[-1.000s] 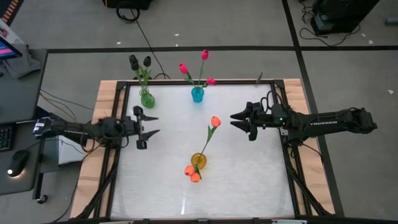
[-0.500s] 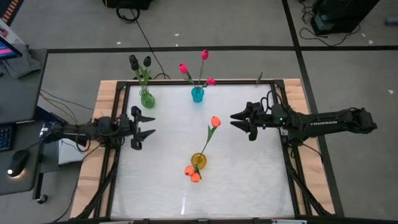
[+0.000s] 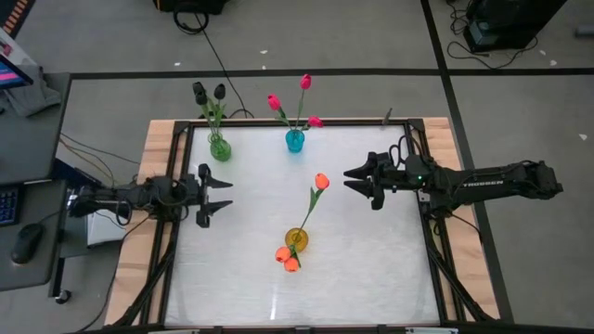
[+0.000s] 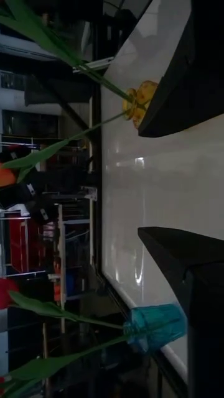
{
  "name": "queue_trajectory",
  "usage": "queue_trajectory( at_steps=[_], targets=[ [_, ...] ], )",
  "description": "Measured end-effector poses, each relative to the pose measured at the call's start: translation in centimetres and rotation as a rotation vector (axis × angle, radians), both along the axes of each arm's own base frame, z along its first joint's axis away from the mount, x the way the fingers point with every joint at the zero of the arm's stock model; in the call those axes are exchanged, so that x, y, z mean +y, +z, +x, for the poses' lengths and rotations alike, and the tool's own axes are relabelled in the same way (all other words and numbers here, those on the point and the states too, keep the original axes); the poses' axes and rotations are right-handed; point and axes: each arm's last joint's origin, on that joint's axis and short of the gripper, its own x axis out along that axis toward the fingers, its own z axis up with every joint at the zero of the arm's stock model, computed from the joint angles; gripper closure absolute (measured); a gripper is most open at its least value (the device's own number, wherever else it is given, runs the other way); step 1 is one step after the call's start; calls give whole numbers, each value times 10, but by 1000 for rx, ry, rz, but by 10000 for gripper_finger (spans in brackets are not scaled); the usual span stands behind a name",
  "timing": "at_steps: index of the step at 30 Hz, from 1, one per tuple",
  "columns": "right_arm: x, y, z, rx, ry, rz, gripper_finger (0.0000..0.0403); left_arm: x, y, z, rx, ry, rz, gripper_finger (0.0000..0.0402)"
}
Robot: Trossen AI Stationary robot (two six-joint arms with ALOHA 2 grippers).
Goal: Sort flowers into vase by color
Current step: Return to Home Position
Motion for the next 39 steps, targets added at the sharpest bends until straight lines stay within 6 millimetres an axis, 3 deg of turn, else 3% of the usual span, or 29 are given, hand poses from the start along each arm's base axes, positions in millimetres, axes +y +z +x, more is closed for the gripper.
queue_trajectory(
  at_steps=[12,39],
  targets=[
    [0,1,0,-4,0,0,210,0,-6,4,73,-9,-13,147],
    [0,1,0,-4,0,0,210,0,-6,5,66,-8,-54,147]
  ],
)
